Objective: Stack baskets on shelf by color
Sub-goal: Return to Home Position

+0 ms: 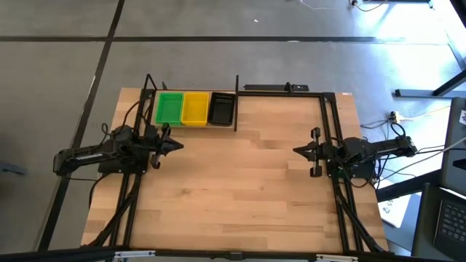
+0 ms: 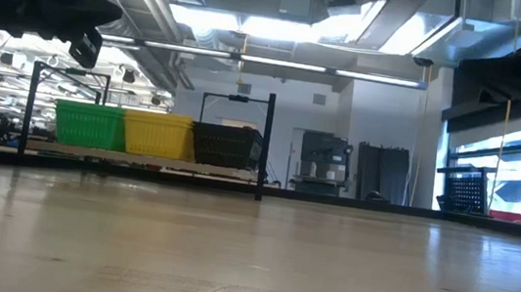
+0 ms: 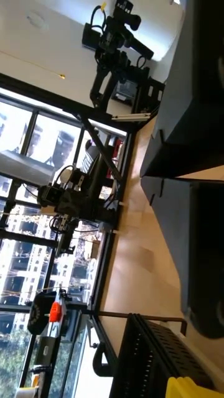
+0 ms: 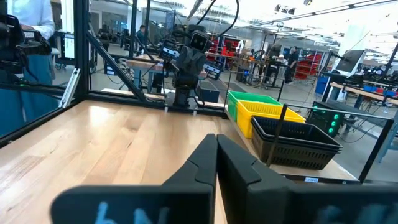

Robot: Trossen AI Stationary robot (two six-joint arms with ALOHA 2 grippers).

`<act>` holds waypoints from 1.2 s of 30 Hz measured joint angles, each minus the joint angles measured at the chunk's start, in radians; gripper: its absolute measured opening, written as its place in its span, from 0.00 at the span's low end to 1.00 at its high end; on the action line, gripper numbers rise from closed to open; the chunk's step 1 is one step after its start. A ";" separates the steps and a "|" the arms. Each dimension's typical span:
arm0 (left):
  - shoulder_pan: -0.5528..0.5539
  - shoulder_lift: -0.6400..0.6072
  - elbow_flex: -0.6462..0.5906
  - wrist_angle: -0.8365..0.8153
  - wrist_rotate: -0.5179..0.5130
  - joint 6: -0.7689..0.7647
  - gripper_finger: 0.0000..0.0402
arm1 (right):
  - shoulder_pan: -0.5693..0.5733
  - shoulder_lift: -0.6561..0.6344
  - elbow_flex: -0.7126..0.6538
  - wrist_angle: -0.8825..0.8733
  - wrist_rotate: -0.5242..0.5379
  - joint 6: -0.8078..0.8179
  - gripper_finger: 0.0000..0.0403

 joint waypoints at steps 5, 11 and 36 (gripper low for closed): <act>0.000 0.000 0.000 0.000 0.000 0.000 0.00 | 0.000 0.000 0.000 0.000 0.000 0.000 0.02; 0.000 0.000 0.000 0.000 0.000 0.000 0.00 | 0.000 0.000 0.000 0.000 0.000 0.000 0.02; 0.000 0.000 0.000 0.000 0.000 0.000 0.00 | 0.000 0.000 0.000 0.001 0.000 0.000 0.01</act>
